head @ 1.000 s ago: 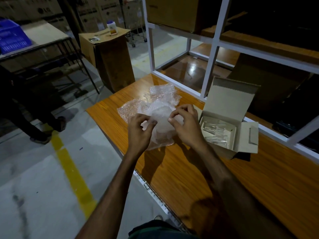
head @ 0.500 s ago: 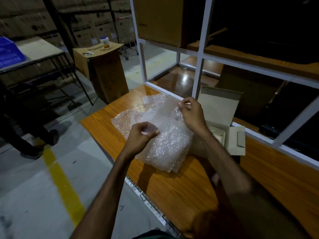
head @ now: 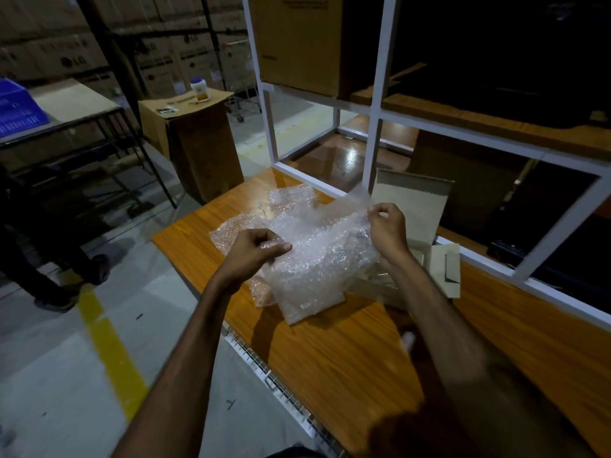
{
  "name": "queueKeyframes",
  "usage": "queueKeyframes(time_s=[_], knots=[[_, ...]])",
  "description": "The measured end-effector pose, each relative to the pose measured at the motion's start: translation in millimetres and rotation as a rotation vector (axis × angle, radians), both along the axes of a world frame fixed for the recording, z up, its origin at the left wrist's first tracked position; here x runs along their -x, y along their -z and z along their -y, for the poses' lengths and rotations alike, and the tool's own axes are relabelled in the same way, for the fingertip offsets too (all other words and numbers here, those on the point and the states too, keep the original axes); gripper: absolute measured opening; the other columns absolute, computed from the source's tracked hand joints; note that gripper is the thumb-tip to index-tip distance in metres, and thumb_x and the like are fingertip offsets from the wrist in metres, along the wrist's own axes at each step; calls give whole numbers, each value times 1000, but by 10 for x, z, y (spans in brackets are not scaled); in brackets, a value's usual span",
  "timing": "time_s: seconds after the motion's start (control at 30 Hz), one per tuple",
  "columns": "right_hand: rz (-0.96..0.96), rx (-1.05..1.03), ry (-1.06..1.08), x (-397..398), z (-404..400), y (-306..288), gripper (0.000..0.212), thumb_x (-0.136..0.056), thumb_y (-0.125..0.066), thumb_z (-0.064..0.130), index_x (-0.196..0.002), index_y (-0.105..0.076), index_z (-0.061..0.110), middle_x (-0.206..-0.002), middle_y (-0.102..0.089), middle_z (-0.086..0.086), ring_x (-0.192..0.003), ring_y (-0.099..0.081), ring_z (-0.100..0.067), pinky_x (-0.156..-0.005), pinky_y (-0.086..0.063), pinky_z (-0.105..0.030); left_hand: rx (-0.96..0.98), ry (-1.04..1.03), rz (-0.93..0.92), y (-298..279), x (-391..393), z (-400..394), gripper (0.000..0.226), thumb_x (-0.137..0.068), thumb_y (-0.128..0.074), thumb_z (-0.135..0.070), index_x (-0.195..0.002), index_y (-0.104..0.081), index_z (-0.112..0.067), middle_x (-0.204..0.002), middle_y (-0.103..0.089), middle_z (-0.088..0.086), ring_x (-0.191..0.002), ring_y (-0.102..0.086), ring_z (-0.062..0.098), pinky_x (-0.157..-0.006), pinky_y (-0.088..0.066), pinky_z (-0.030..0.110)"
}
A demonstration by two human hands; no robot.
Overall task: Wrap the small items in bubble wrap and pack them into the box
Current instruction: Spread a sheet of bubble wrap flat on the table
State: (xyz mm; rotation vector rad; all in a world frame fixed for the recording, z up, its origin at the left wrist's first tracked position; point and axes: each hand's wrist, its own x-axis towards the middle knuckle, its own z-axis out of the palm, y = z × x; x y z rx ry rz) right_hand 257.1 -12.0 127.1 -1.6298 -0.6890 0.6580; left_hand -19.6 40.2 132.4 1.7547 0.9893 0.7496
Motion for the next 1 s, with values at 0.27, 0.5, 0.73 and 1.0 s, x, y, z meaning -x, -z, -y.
queueKeyframes(time_s=[0.27,0.5,0.73,1.0], knots=[[-187,-11,27,-140,173,89,23,-109,-56,22,-129,-63,15,-123,-62,-4,-108,-63,-19,-88,-59,-36,425,-186,341,79,-101,-20,21,-97,-70,-7,-115,-71,3,-89,-68,10,-81,-66,25,-79,-60,43],[-246,9,-143,-262,307,129,17,-101,-72,27,-113,-76,17,-115,-77,-7,-109,-72,-27,-97,-61,-46,312,-441,396,159,-170,-73,20,-99,-69,-15,-111,-69,1,-105,-68,16,-88,-60,32,-68,-52,42],[-126,26,-121,-260,500,207,10,-100,-71,11,-104,-74,20,-102,-73,-1,-89,-64,-13,-65,-47,-21,244,-374,399,97,-216,0,24,-107,-57,-18,-117,-71,-1,-106,-71,18,-84,-65,28,-72,-56,43],[68,-8,-28,-35,649,175,10,-99,-71,15,-105,-65,21,-106,-67,7,-106,-64,-14,-83,-54,-26,374,-201,490,-24,-478,280,27,-103,-60,-5,-127,-66,5,-98,-68,9,-69,-66,8,-60,-57,21]])
